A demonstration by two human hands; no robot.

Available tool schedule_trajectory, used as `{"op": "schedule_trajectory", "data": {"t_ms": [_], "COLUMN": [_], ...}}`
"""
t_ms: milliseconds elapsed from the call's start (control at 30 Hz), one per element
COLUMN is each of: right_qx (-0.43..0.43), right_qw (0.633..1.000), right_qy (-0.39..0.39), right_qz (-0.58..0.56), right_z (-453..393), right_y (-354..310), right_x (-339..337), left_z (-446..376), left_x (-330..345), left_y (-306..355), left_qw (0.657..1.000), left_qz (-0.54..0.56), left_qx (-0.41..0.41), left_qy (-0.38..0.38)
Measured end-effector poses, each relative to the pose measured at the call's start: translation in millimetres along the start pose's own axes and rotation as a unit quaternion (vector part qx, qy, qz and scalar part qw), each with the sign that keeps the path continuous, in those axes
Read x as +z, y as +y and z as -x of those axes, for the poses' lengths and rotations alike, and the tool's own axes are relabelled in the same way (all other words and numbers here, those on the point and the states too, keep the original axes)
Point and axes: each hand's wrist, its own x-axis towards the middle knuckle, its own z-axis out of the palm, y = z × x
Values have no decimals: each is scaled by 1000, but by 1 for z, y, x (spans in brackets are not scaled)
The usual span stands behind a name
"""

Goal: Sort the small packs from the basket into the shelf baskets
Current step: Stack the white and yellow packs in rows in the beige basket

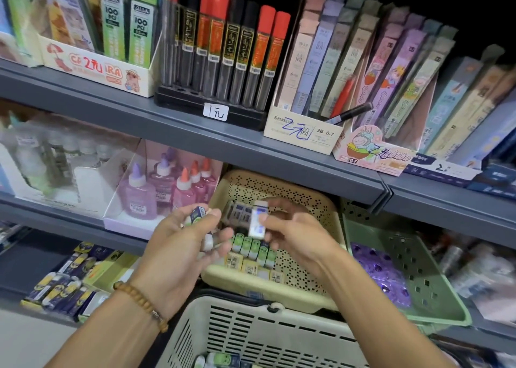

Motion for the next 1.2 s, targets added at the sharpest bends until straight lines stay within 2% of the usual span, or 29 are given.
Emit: {"op": "schedule_trajectory", "data": {"t_ms": [67,133,267,400,500,600,667,767,867,967,1067,1200], "right_qx": [35,55,85,95,76,68,67,3,-58,-78,-113,-79], "right_qw": [995,991,984,983,969,967,963,958,984,963,950,966], "right_qy": [88,114,122,91,74,42,50,84,28,-76,-169,-150], "right_qz": [17,37,97,124,222,240,254,273,164,246,237,195], "right_z": [-20,-40,-72,-84,-82,-80,-78,-67,-41,-12,4,5], "right_y": [7,15,24,25,24,23,21,15,-3,-26,-38,-35], "right_x": [-16,-23,-23,-20,-19,-15,-13,-12,-1,11,22,13], "left_z": [1,2,-1,-1,-2,-1,-1,0,0,1,4,5], "left_x": [-4,-5,-5,-5,-5,-5,-6,-7,-7,-4,-3,-3], "left_y": [2,4,6,7,8,7,6,5,3,0,-2,-5], "left_qw": [999,999,999,1000,1000,1000,1000,999,993,987,985,986], "left_qz": [-38,-48,5,16,14,5,-8,-42,-106,-143,-151,-149], "left_qx": [10,7,-21,-15,-1,6,14,22,26,28,37,50], "left_qy": [16,17,25,9,7,3,0,-11,-46,-67,-78,-60]}}
